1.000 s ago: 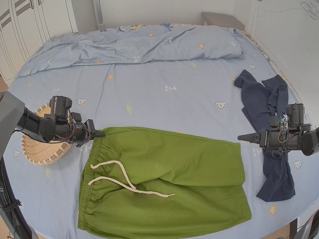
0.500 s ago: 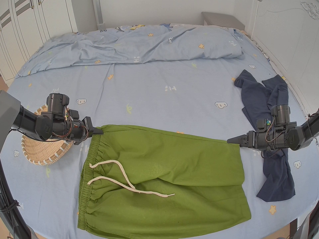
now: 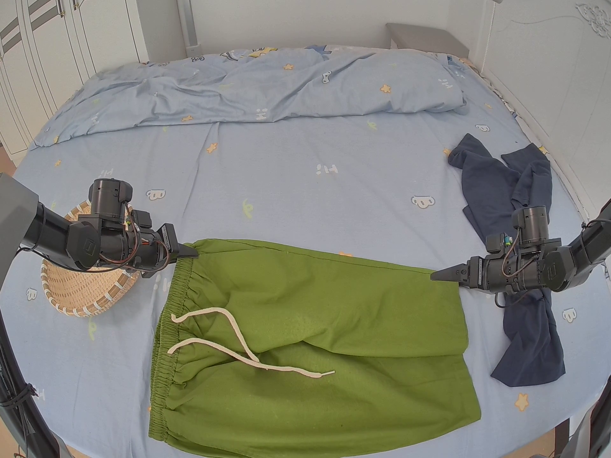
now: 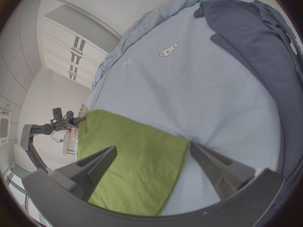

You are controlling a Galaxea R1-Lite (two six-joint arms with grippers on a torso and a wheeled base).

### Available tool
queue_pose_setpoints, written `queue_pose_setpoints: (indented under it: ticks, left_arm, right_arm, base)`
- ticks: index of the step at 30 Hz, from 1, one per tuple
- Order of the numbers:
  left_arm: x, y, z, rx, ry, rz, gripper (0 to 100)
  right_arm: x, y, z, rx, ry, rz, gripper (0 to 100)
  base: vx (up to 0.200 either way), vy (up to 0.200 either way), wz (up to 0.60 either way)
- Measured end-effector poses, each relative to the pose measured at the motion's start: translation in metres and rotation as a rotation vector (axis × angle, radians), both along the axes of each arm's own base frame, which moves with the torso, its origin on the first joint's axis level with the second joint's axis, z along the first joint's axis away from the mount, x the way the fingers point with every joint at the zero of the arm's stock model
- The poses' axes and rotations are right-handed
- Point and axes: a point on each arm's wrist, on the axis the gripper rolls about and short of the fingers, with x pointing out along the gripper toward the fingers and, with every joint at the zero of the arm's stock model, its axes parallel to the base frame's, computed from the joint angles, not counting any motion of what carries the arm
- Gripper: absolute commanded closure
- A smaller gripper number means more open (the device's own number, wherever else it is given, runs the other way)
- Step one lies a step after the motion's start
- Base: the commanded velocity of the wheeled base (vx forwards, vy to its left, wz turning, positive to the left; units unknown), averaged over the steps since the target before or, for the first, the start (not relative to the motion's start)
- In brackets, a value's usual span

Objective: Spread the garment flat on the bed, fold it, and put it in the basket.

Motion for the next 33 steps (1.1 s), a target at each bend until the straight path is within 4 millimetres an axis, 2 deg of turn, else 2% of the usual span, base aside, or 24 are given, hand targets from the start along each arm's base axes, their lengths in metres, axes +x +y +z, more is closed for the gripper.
queue_pose_setpoints:
  ticks: [10, 16, 18, 24, 29, 33]
  left_arm:
    - [0.000, 0.001, 0.000, 0.000, -0.001, 0.002, 100]
    - [0.000, 0.002, 0.002, 0.000, -0.006, 0.005, 100]
    - [-0.001, 0.002, 0.003, 0.000, -0.009, 0.005, 100]
    - [-0.002, 0.005, 0.008, 0.000, -0.021, 0.012, 100]
    - [-0.004, 0.006, 0.012, 0.000, -0.028, 0.017, 100]
    - [-0.005, 0.007, 0.013, 0.001, -0.029, 0.018, 100]
  right_arm:
    - [0.000, 0.003, -0.003, -0.005, 0.005, 0.009, 100]
    - [0.004, 0.001, 0.004, -0.033, -0.044, -0.028, 100]
    - [0.005, 0.001, 0.011, -0.042, -0.068, -0.041, 100]
    - [0.007, 0.008, 0.048, -0.055, -0.149, -0.050, 100]
    - [-0.007, 0.015, 0.072, -0.070, -0.126, -0.028, 100]
    - [-0.018, 0.020, 0.076, -0.096, -0.136, -0.004, 100]
  base:
    - [0.000, 0.000, 0.00]
    - [0.000, 0.000, 0.00]
    - [0.000, 0.000, 0.00]
    - [0.000, 0.000, 0.00]
    - [0.000, 0.000, 0.00]
    - [0.000, 0.000, 0.00]
